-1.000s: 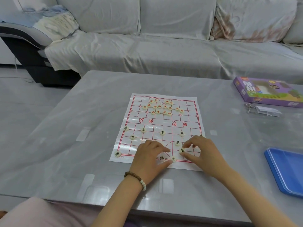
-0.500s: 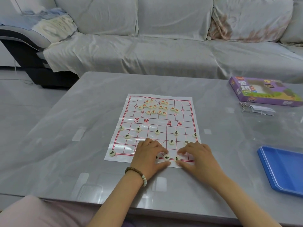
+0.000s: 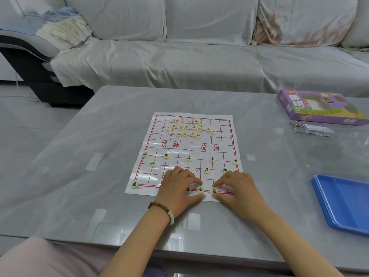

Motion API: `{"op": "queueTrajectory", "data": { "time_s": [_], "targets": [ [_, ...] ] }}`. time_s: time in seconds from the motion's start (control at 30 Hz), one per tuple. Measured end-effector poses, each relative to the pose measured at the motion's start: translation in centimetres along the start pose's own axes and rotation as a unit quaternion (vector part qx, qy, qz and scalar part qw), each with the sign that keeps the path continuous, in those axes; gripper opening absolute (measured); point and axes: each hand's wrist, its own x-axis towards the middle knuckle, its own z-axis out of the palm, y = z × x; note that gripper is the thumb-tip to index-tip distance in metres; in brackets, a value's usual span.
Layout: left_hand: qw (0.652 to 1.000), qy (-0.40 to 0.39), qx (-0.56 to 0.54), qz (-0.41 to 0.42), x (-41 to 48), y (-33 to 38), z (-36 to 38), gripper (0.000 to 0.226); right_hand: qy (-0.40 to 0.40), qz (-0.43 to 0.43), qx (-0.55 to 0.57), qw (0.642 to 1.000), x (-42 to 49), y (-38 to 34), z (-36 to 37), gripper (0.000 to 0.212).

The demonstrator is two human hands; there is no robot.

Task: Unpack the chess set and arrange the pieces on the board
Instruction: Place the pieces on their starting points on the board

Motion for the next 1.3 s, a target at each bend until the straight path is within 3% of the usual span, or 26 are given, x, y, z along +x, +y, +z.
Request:
{"op": "queueTrajectory", "data": {
  "time_s": [0.23,0.53,0.73,0.87,1.1,1.3],
  "targets": [
    [0.995,0.073,-0.055,-0.048,-0.9,-2.8,-1.7,0.041,0.013,-0.003,0.022,1.0,0.9,-0.5,-0.6,0.02],
    [0.991,0.097,-0.054,-0.074,-2.6,-5.7,-1.9,0.042,-0.025,-0.029,0.022,0.999,5.5,-4.6,0.4,0.026],
    [0.995,0.092,-0.013,-0.044,-3.7,-7.4,-1.0,0.073,-0.047,-0.066,-0.041,0.996,7.4,-6.4,2.1,0.03],
    [0.995,0.094,0.015,-0.037,-4.7,-8.9,-0.9,0.066,-0.06,-0.065,-0.051,0.995,7.8,-6.7,2.7,0.027],
    [0.993,0.109,0.018,-0.032,-5.5,-9.8,-1.1,0.068,-0.016,-0.087,-0.002,0.996,7.6,-9.3,3.9,0.023],
    [0.991,0.13,0.005,-0.03,-5.6,-10.2,-1.0,0.062,-0.039,-0.089,-0.006,0.995,7.2,-10.2,5.2,0.024]
  ]
}}
